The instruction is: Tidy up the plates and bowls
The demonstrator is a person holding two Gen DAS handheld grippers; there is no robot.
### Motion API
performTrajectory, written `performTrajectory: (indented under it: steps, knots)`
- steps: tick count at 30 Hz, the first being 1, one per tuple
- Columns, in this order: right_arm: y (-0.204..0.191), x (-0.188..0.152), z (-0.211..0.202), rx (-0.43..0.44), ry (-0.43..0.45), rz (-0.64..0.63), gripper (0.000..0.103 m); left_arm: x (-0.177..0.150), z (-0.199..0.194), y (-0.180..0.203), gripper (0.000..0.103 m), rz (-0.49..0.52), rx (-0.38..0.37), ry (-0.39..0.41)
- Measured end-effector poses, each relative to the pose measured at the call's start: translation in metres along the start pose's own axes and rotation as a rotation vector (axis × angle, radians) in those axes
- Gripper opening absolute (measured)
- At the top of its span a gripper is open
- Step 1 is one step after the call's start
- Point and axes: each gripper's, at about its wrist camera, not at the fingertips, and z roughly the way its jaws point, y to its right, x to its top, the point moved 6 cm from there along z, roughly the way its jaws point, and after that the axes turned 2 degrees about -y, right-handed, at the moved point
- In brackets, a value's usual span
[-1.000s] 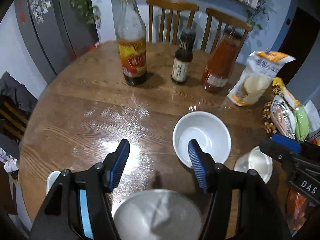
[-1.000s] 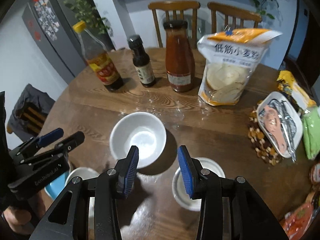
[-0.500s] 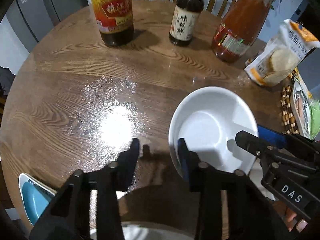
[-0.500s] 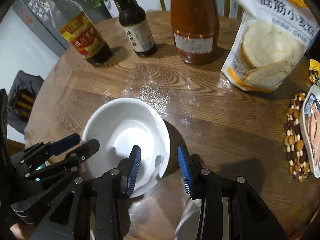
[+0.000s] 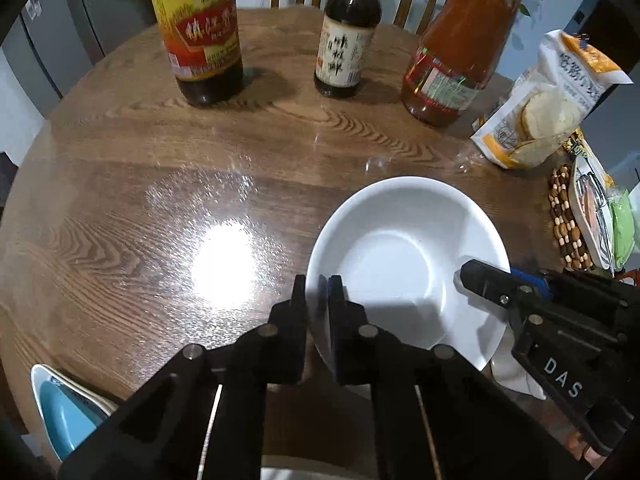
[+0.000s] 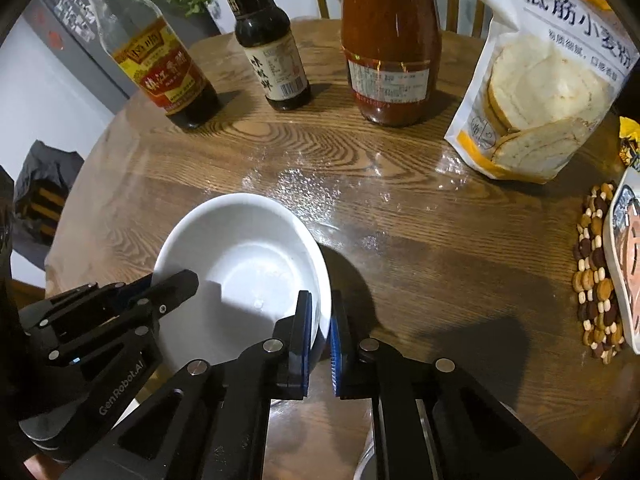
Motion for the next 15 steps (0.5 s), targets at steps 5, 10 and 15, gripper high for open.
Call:
performTrajectory:
  steps: [5,10,15]
  knots:
    - [-0.009,-0.001,-0.029,0.019,0.075,0.006,0.01,-0.003,-0.027,-0.002,0.009,0.016,0.003,0.07]
    - [-0.022,-0.013,-0.063,0.038,0.151,-0.001,0.01,-0.01,-0.063,-0.002,0.01,0.043,0.017,0.158]
    - [-0.035,-0.034,-0.087,0.068,0.195,-0.013,0.01,-0.026,-0.091,-0.002,0.011,0.059,0.024,0.211]
